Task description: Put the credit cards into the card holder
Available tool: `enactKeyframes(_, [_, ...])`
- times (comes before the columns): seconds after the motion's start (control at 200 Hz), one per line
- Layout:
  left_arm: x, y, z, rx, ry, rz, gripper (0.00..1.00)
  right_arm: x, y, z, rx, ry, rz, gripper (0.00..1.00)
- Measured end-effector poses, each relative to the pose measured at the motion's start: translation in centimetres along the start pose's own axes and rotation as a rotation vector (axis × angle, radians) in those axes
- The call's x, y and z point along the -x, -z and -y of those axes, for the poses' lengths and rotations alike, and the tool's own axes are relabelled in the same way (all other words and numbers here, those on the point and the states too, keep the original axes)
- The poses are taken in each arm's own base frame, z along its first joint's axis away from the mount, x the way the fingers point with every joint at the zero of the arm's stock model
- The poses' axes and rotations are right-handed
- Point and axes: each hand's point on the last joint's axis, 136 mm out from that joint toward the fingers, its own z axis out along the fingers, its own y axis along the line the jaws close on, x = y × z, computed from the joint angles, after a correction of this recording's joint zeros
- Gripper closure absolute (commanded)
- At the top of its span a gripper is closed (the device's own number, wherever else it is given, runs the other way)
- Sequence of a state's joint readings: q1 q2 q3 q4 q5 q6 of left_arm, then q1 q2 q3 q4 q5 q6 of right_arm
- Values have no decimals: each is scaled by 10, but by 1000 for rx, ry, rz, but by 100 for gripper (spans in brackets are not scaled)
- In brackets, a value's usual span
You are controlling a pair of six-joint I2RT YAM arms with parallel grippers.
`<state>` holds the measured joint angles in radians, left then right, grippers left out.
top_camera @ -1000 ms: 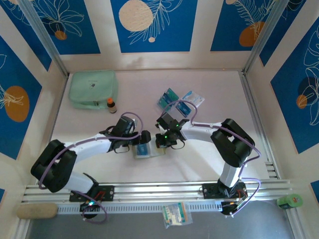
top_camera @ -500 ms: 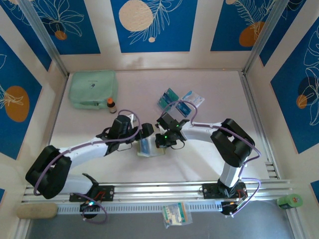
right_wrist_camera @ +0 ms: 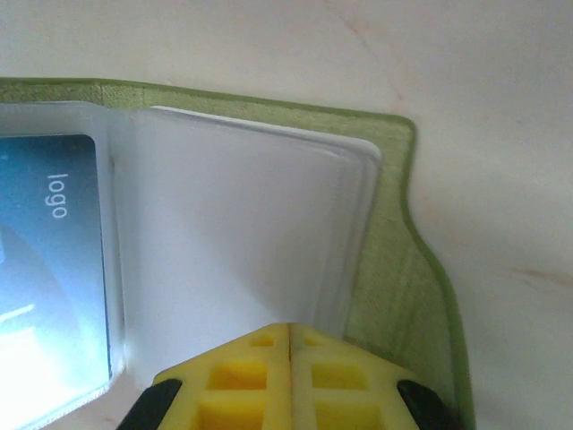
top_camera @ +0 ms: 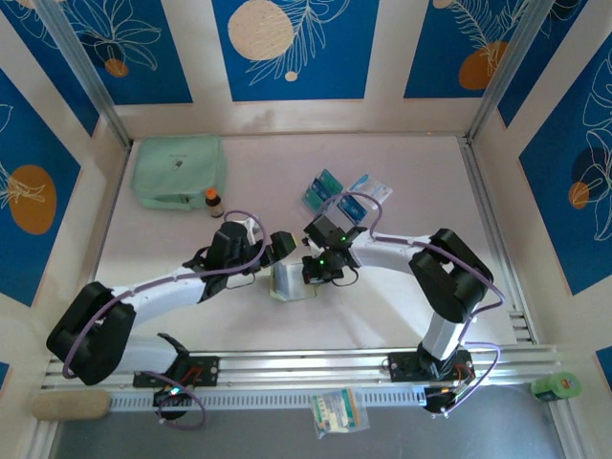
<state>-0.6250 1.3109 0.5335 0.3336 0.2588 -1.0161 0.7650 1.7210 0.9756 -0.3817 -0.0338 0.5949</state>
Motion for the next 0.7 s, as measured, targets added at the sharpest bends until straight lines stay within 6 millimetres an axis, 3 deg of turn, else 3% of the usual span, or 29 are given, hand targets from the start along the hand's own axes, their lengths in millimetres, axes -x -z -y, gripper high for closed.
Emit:
enactKeyframes(0.225, [-1, 0, 0, -1, 0, -4, 0, 23, 47, 1, 48, -51, 114, 100])
enactKeyframes(0.345, [-3, 0, 1, -3, -2, -9, 0, 32, 66, 11, 62, -85, 169, 100])
enactKeyframes(0.565, [-9, -2, 13, -18, -18, -32, 0, 17, 65, 49, 41, -181, 149, 100])
enactKeyframes(0.7, [-11, -3, 28, -45, -31, -42, 0, 10, 65, 59, 43, -213, 141, 100])
